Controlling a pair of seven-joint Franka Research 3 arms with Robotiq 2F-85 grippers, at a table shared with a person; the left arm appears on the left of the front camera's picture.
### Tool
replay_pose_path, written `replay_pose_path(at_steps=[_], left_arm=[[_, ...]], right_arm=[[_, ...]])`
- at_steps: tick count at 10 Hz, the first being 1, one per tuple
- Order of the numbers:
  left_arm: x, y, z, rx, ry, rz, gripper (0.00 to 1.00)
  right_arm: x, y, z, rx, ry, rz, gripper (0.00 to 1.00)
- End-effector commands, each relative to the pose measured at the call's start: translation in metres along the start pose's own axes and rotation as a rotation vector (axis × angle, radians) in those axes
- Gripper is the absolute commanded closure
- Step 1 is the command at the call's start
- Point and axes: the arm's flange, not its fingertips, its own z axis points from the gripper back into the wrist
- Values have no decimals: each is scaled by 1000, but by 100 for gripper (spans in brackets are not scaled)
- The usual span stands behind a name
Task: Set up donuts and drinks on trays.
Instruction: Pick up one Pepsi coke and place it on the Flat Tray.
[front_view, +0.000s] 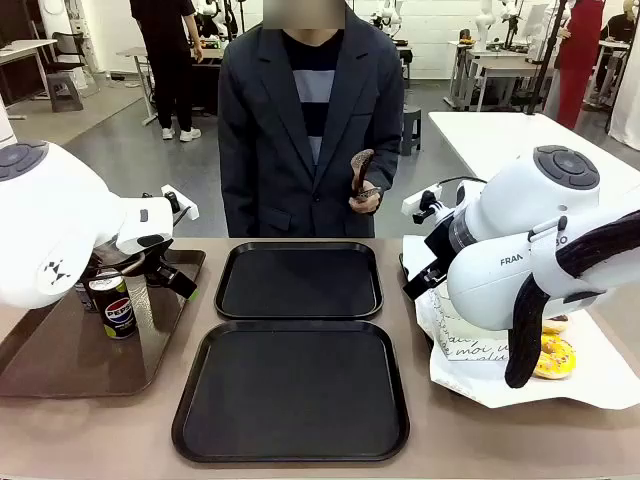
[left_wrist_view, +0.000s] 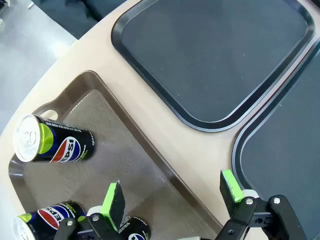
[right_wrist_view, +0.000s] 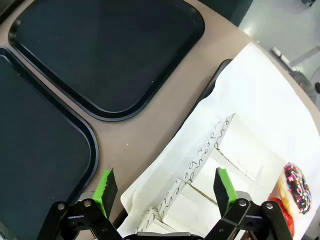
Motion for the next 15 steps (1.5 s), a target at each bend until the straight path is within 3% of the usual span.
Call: replay_pose_path(at_steps=[1, 15], left_arm=[[0, 0, 0, 0, 0, 0, 0], [0, 0, 0, 0, 0, 0, 0]], right_arm=[[0, 0, 0, 0, 0, 0, 0], [0, 0, 0, 0, 0, 0, 0]])
